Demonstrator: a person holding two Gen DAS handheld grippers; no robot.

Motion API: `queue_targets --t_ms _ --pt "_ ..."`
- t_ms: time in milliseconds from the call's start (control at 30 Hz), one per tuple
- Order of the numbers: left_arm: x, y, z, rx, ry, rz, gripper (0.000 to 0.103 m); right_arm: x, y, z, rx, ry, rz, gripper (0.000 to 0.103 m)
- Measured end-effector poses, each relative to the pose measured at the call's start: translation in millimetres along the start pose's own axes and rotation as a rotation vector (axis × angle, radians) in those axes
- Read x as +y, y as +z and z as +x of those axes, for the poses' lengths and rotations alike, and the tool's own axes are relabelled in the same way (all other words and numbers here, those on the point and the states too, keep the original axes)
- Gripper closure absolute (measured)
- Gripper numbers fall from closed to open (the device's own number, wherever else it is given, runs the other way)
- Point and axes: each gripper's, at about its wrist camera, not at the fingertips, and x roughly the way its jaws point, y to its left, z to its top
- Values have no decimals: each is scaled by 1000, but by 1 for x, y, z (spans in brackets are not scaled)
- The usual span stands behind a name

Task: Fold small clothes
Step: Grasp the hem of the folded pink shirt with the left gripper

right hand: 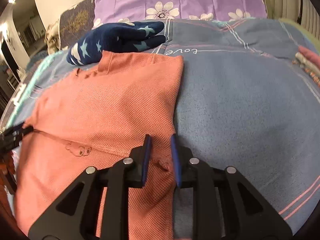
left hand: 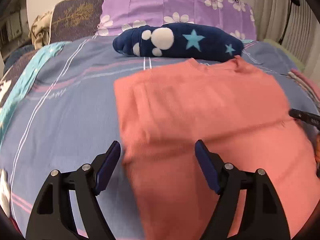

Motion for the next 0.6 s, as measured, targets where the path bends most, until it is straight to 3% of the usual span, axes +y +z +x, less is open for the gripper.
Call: queue_targets --t_ms 133,300,600 --pt "6 -35 -18 58 -86 17 22 -6 -23 -22 10 28 -28 61" --pt "4 -68 -43 42 -161 21 22 8 -63 -46 20 -15 -158 47" --pt "-28 -110 -77 38 -244 87 23 12 -121 -93 30 -2 -129 45"
